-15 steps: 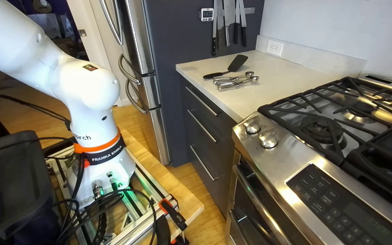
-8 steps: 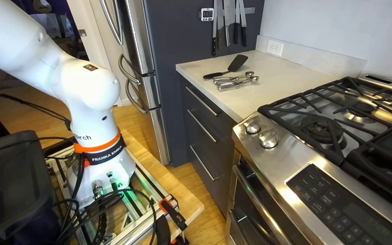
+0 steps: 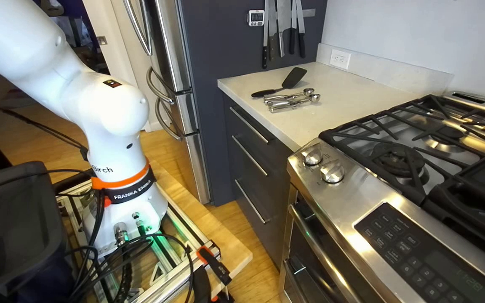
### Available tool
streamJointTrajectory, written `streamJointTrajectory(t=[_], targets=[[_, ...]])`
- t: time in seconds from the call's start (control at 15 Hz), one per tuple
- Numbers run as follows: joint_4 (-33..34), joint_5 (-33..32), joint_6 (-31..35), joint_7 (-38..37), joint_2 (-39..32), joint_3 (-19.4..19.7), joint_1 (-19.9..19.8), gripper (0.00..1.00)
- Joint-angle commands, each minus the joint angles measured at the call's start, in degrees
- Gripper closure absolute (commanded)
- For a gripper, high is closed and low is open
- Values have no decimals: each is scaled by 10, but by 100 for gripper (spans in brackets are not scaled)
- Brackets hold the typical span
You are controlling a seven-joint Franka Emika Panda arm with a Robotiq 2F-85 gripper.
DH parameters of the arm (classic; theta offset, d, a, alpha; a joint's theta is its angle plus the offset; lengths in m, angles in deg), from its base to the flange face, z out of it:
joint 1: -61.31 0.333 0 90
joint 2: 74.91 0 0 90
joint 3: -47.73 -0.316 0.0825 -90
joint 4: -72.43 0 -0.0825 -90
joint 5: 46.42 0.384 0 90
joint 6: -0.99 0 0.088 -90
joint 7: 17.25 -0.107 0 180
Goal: Close the top left cabinet door
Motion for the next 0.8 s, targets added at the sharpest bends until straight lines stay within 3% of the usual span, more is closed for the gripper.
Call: streamJointTrajectory(t=[0.0, 0.73], targets=[[26, -78, 56, -48, -31, 10, -7, 0], [119, -152, 91, -155, -147, 5, -6, 0]])
